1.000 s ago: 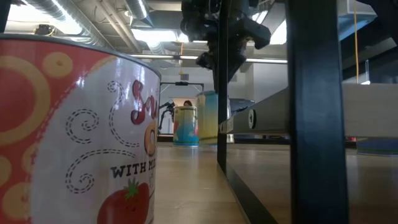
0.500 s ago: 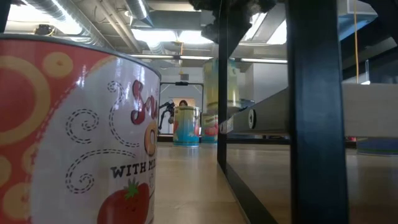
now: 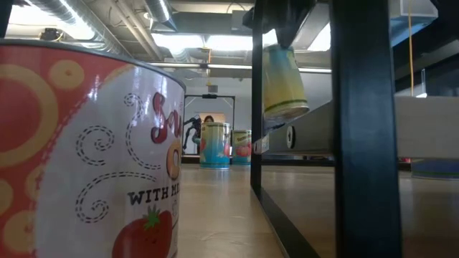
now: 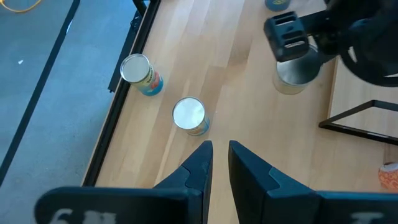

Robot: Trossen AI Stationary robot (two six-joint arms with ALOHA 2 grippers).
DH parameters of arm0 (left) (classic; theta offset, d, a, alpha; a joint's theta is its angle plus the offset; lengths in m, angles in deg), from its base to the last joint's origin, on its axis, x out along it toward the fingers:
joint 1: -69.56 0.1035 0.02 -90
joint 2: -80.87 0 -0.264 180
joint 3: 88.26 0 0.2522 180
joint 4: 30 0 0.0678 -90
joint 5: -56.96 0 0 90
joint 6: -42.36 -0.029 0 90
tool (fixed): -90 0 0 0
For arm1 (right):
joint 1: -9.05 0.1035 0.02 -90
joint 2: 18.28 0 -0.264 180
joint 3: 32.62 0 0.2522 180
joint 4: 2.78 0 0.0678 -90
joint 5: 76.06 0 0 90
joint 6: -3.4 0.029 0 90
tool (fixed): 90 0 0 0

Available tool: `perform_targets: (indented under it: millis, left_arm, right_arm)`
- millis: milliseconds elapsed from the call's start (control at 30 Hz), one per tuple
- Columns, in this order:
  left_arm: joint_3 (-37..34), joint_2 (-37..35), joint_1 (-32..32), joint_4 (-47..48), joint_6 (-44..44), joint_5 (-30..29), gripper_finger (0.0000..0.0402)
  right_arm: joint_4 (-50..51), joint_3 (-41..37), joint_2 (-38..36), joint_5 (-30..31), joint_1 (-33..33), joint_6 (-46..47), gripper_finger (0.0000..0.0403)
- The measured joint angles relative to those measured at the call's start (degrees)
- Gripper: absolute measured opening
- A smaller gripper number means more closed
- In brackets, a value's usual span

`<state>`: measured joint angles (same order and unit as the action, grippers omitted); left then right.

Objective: Pick and place cans onto a shelf
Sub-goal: Put the canned carrots on the shelf

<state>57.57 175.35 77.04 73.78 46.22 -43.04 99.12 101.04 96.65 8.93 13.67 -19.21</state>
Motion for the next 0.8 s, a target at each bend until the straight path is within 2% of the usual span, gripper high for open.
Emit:
perform_targets:
  millis: [300, 567, 800]
  left_arm:
    - [0.0, 0.0, 0.0, 0.0, 0.1, -4.0, 0.0046]
    - [0.0, 0.0, 0.0, 0.0, 2.0, -4.0, 0.0046]
    - [0.0, 0.0, 0.0, 0.0, 1.2, -3.9, 0.0046]
  right_arm:
    - [1.8, 0.0, -1.9, 0.2, 4.5, 0.3, 0.0000]
    - [1.9, 0.0, -3.5, 0.4, 10.7, 0.0, 0.0000]
    - [-2.2, 0.0, -3.5, 0.9, 16.1, 6.6, 0.0000]
